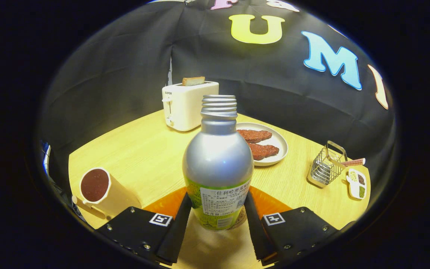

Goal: Take the bottle from table, then pour the juice into the cup, finally place the bottle on the coaster

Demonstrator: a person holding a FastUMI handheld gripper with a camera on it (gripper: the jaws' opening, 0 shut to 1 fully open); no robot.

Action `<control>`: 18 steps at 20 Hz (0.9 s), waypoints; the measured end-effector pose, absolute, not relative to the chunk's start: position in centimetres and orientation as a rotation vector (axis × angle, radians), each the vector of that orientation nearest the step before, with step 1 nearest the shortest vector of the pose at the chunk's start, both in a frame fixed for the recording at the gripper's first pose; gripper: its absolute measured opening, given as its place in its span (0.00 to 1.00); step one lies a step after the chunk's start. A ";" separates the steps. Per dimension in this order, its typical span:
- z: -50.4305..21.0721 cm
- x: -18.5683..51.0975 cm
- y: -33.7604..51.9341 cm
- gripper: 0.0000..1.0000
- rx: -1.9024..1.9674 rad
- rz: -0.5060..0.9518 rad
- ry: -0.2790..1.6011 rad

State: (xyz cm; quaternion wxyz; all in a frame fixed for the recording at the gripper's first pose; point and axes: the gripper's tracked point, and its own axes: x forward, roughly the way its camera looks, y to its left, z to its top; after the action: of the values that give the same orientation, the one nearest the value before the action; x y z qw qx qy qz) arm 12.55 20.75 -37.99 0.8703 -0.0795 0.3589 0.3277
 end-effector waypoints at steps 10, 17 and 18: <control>-39.3 14.7 21.1 0.76 -0.138 0.656 0.686; -39.3 14.2 20.5 0.80 -0.135 0.651 0.688; -39.0 14.1 20.5 0.83 -0.137 0.648 0.689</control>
State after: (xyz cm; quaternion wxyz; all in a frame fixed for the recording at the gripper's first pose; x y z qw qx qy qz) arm 14.07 20.53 -38.98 0.8880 -0.0659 0.3315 0.3119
